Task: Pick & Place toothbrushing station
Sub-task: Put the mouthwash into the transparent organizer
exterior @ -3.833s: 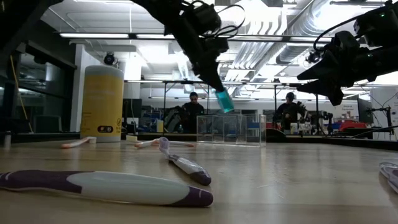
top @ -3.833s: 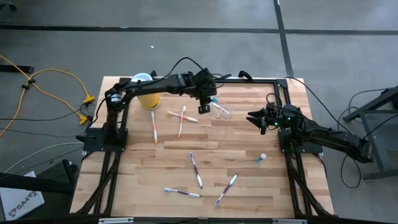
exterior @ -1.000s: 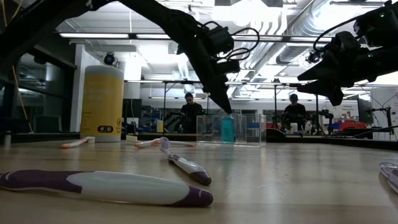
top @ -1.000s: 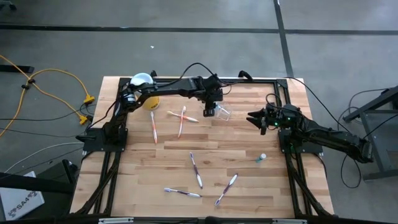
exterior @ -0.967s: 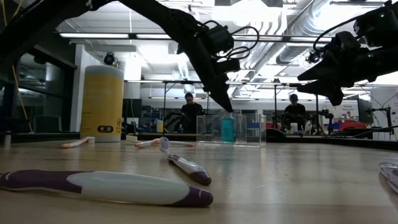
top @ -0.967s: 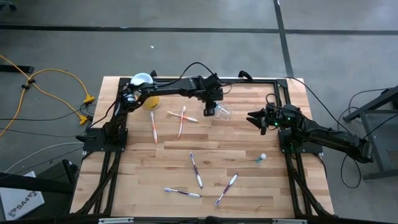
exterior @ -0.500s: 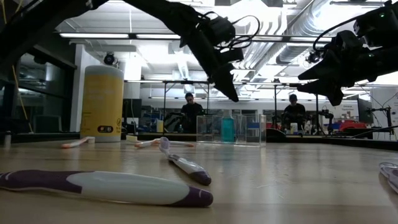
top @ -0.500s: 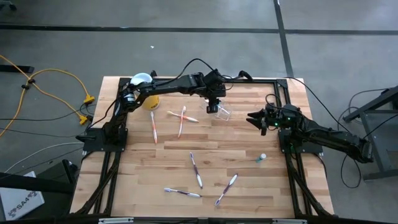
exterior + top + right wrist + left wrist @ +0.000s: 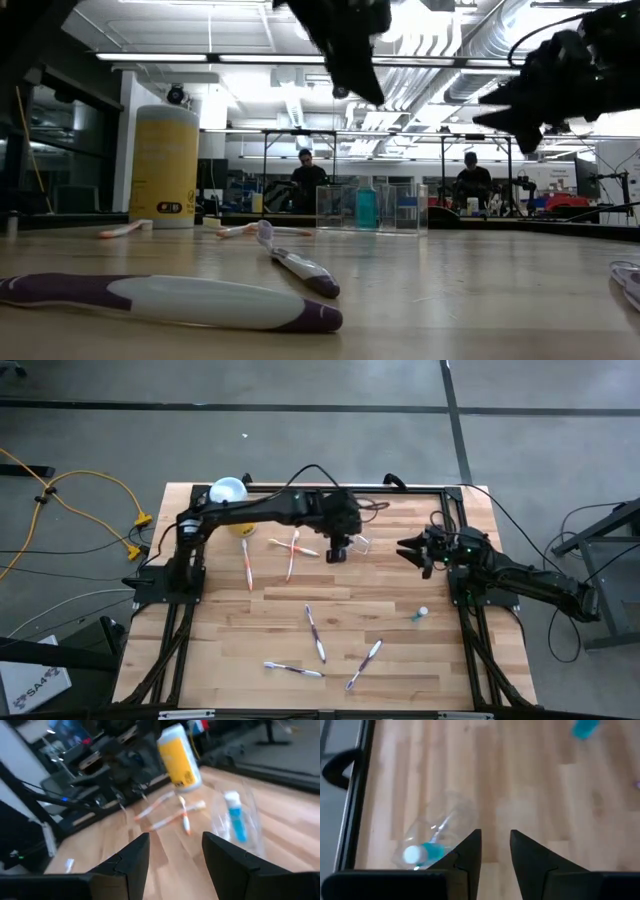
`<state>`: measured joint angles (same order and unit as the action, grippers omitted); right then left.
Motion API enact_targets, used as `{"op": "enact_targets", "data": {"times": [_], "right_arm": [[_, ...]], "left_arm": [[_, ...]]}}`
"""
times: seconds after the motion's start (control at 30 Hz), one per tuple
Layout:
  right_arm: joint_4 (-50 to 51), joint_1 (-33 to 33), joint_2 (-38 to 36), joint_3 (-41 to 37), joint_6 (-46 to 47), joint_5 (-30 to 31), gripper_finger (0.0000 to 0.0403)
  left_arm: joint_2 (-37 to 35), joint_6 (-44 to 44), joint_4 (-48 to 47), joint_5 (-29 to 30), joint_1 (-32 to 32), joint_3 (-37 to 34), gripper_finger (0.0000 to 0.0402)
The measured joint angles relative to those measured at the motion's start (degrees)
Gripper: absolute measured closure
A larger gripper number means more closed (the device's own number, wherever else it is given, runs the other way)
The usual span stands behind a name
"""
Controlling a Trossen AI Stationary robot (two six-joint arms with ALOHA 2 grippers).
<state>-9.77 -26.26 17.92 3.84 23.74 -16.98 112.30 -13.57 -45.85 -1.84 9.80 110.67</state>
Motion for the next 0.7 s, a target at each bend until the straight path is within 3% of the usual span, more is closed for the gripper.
{"op": "enact_targets", "data": {"times": [0.27,0.7], "right_arm": [[-2.9,0.0,0.0,0.0,0.0,-5.6,0.0229],[-2.9,0.0,0.0,0.0,0.0,-7.5,0.0229]], "left_arm": [[-4.2,2.6,-10.4,-6.8,-6.3,0.0,0.0325],[-4.3,12.1,-22.6,-7.1,-15.7,-0.2,0.0387]]}}
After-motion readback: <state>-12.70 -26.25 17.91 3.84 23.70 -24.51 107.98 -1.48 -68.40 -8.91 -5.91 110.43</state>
